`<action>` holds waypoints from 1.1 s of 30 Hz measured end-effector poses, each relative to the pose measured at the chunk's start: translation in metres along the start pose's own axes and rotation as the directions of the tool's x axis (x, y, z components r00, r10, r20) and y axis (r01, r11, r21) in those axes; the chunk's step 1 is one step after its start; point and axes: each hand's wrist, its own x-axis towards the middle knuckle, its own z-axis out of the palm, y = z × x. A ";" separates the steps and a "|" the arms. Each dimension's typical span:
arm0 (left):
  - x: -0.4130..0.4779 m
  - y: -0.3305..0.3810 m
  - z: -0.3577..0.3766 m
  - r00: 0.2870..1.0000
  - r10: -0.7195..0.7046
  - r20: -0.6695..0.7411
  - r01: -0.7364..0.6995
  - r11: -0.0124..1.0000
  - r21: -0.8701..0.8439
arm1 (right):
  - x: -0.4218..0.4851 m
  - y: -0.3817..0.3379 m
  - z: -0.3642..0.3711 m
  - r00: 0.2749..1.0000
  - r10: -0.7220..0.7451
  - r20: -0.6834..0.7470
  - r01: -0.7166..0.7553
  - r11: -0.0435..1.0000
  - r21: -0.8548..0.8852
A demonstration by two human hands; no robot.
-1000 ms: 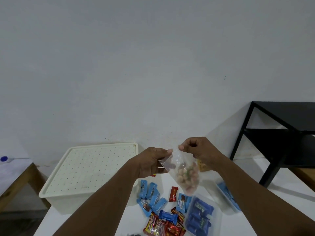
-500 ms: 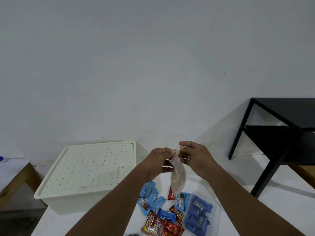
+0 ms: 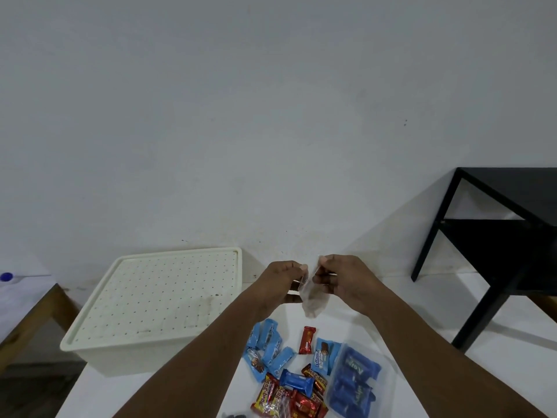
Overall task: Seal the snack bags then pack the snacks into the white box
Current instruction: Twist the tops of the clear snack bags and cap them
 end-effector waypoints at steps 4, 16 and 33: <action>0.007 -0.007 -0.003 0.999 -0.014 -0.051 0.019 0.995 0.095 | 0.005 -0.001 -0.008 0.995 -0.046 0.090 0.062 0.980 -0.190; 0.059 -0.015 0.004 0.988 0.085 0.128 -0.121 0.943 0.311 | 0.043 -0.044 -0.059 0.969 0.035 0.245 0.079 0.894 -0.441; 0.240 -0.149 0.033 0.983 -0.015 -0.182 0.082 0.926 0.368 | 0.204 0.113 -0.159 0.973 0.105 -0.208 -0.179 0.908 -0.378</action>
